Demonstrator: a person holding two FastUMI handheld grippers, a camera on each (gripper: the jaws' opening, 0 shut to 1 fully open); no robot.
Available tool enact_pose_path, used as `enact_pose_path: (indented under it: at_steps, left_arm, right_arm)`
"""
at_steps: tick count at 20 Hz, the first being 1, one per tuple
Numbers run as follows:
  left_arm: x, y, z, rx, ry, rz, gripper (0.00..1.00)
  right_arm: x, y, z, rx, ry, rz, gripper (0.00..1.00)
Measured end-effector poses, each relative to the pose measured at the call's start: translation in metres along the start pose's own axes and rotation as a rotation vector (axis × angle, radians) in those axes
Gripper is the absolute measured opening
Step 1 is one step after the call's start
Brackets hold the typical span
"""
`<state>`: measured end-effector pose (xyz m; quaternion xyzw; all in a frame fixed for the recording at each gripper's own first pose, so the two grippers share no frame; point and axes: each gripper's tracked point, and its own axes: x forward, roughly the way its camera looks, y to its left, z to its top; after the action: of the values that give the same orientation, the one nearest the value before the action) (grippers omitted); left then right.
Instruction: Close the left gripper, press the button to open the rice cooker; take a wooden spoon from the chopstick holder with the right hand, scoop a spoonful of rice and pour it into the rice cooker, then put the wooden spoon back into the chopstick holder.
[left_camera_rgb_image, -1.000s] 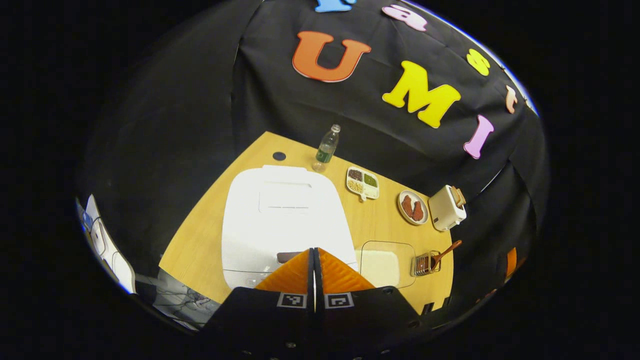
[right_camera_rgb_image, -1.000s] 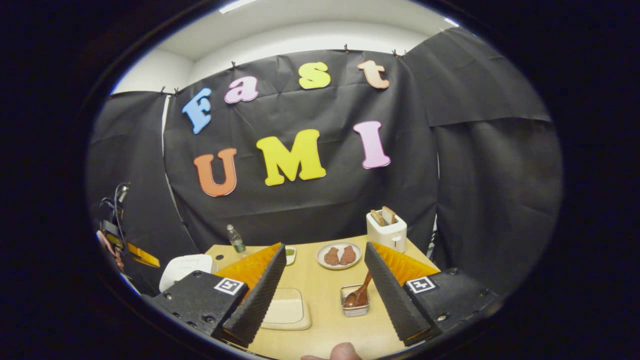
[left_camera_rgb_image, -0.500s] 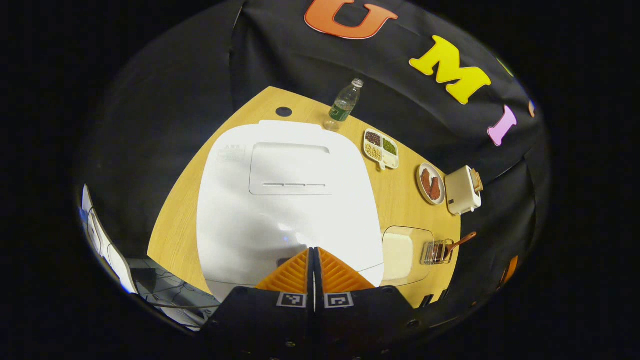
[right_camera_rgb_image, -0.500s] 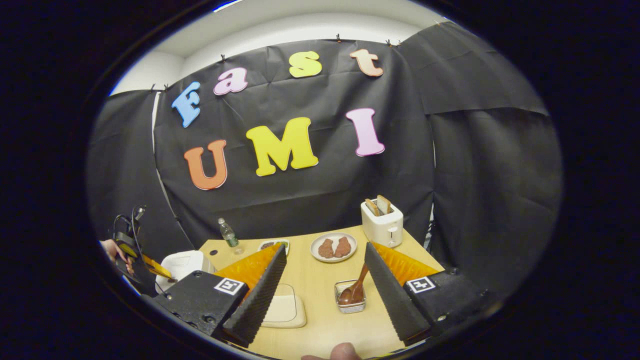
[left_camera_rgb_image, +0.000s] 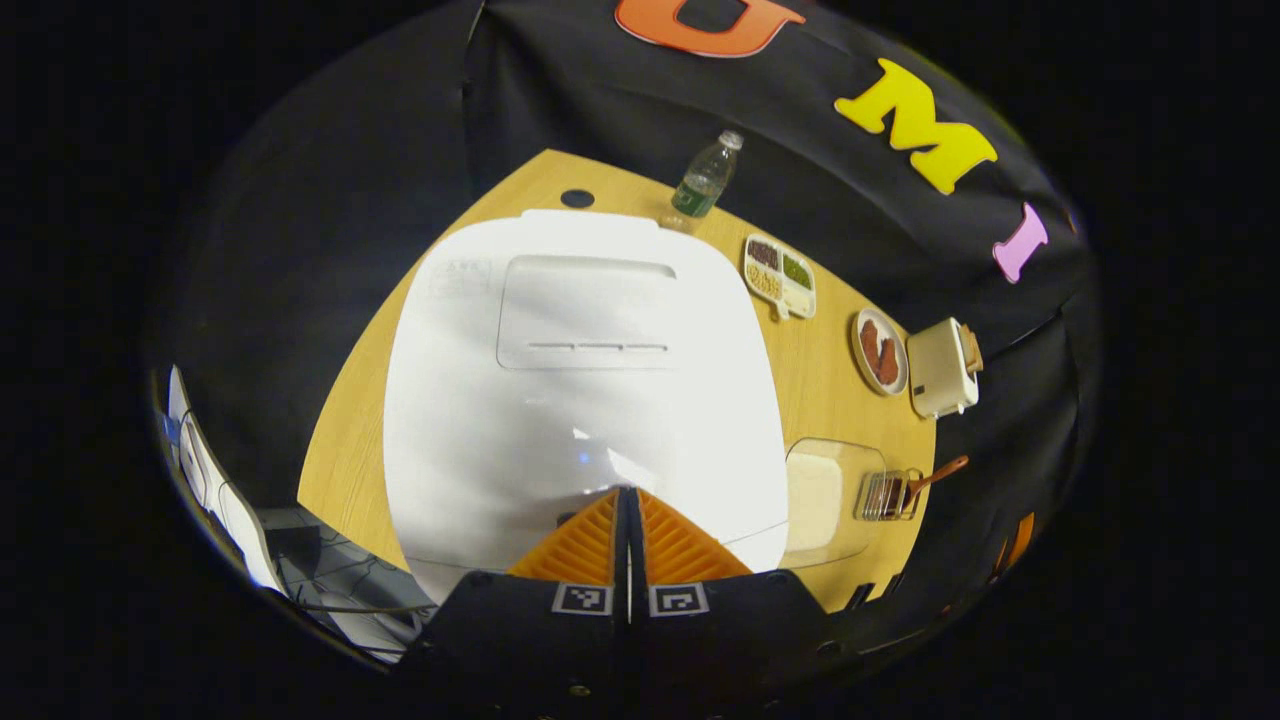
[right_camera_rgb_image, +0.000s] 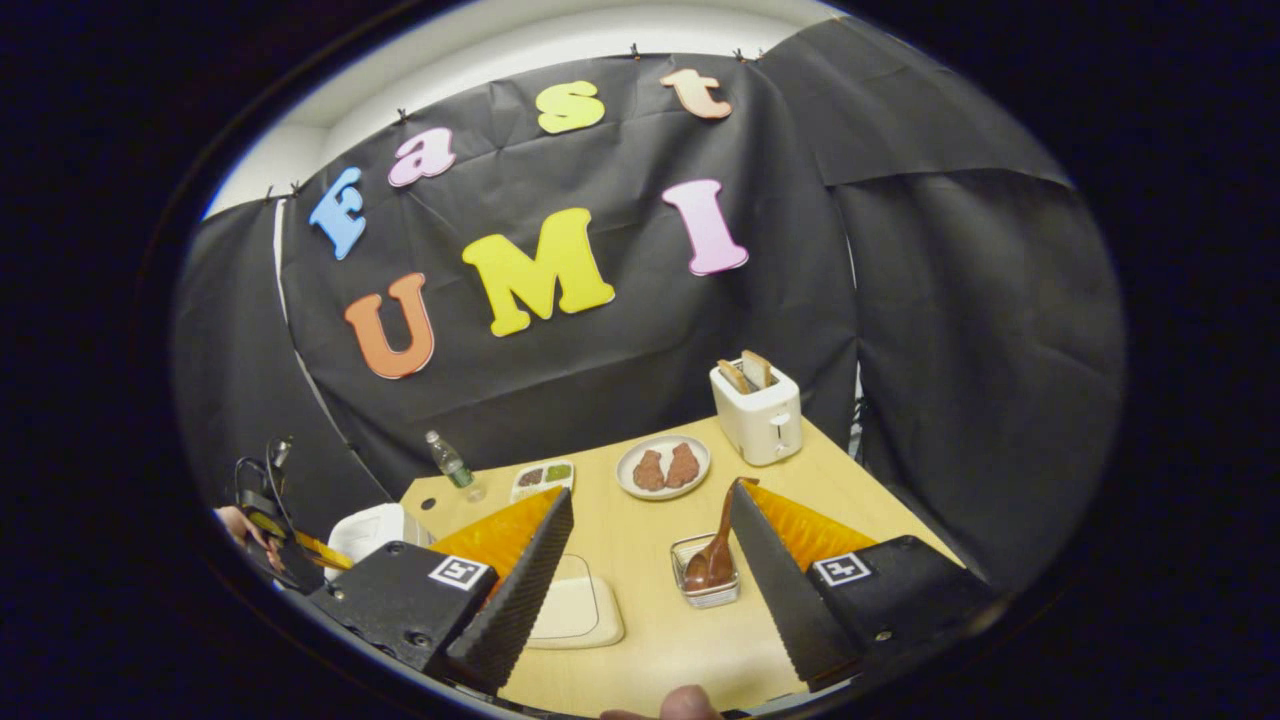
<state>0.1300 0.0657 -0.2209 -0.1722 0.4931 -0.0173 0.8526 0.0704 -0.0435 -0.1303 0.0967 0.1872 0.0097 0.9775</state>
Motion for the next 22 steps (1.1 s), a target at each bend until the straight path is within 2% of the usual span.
enact_pose_path:
  at_steps: [2, 4, 6, 8, 11, 12, 13, 14, 15, 16, 18, 21, 22]
  left_arm:
    - [0.001, 0.002, -0.001, 0.021, -0.014, 0.019, 0.00]
    - [0.002, 0.005, -0.003, 0.099, -0.045, 0.034, 0.00]
    - [0.003, 0.004, -0.001, 0.078, -0.058, 0.030, 0.00]
    - [-0.003, 0.001, 0.004, 0.012, -0.076, 0.012, 0.00]
    - [-0.036, -0.011, 0.035, -0.026, -0.245, -0.043, 0.00]
    - [-0.049, -0.014, 0.046, -0.025, -0.313, -0.050, 0.12]
    - [-0.062, -0.015, 0.057, -0.014, -0.384, -0.056, 0.17]
    - [-0.077, -0.018, 0.072, -0.004, -0.458, -0.065, 0.06]
    - [-0.090, -0.022, 0.086, -0.005, -0.533, -0.071, 0.15]
    - [-0.104, -0.026, 0.101, -0.002, -0.601, -0.086, 0.17]
    - [-0.126, -0.036, 0.118, 0.010, -0.715, -0.095, 0.41]
    - [-0.163, -0.043, 0.136, 0.032, -0.884, -0.093, 1.00]
    - [-0.172, -0.045, 0.138, 0.038, -0.919, -0.094, 0.94]
  right_arm:
    - [0.001, 0.000, -0.001, 0.001, -0.004, -0.002, 1.00]
    - [0.001, 0.004, -0.004, 0.010, -0.005, 0.005, 1.00]
    - [0.001, 0.011, -0.007, 0.018, 0.001, 0.019, 1.00]
    - [-0.003, 0.017, -0.002, 0.012, -0.010, 0.032, 1.00]
    - [-0.010, 0.016, 0.017, -0.032, -0.065, 0.025, 1.00]
    - [-0.012, 0.018, 0.022, -0.041, -0.079, 0.027, 1.00]
    - [-0.014, 0.020, 0.024, -0.049, -0.087, 0.033, 1.00]
    - [-0.014, 0.022, 0.026, -0.056, -0.092, 0.036, 1.00]
    - [-0.015, 0.023, 0.028, -0.062, -0.096, 0.039, 1.00]
    - [-0.017, 0.024, 0.031, -0.065, -0.103, 0.041, 0.95]
    - [-0.020, 0.025, 0.037, -0.090, -0.116, 0.034, 0.95]
    - [-0.027, 0.026, 0.041, -0.137, -0.137, 0.033, 0.95]
    - [-0.028, 0.027, 0.043, -0.148, -0.140, 0.035, 1.00]
